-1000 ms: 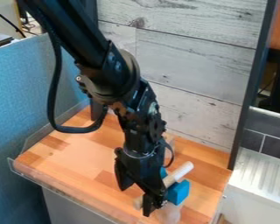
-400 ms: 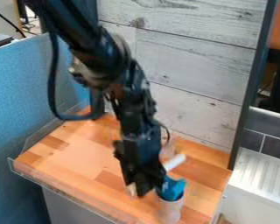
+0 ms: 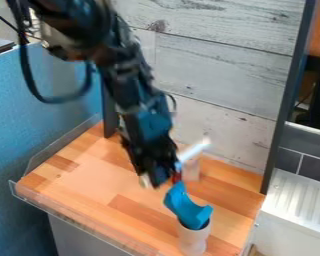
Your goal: Take the long cylinder out of the arch and placed it to the left
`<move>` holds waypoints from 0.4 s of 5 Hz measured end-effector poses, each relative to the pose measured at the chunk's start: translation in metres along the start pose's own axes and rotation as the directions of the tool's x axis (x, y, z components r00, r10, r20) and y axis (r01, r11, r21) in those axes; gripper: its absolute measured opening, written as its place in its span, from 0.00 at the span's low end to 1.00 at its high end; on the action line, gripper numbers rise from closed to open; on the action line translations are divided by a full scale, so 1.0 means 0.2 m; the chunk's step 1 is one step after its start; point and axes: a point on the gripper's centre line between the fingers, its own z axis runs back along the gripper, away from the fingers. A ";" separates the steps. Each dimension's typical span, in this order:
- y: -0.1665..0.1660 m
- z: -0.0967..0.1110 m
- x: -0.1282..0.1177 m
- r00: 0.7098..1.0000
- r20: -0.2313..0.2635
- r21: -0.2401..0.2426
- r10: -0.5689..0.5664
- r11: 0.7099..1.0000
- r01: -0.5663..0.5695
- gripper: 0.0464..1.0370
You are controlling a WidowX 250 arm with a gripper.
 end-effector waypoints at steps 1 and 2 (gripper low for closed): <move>0.14 0.12 0.11 0.993 0.066 -0.003 0.094 0.996 -0.094 0.22; 0.29 0.06 0.19 0.978 0.059 0.015 0.198 0.980 -0.200 0.22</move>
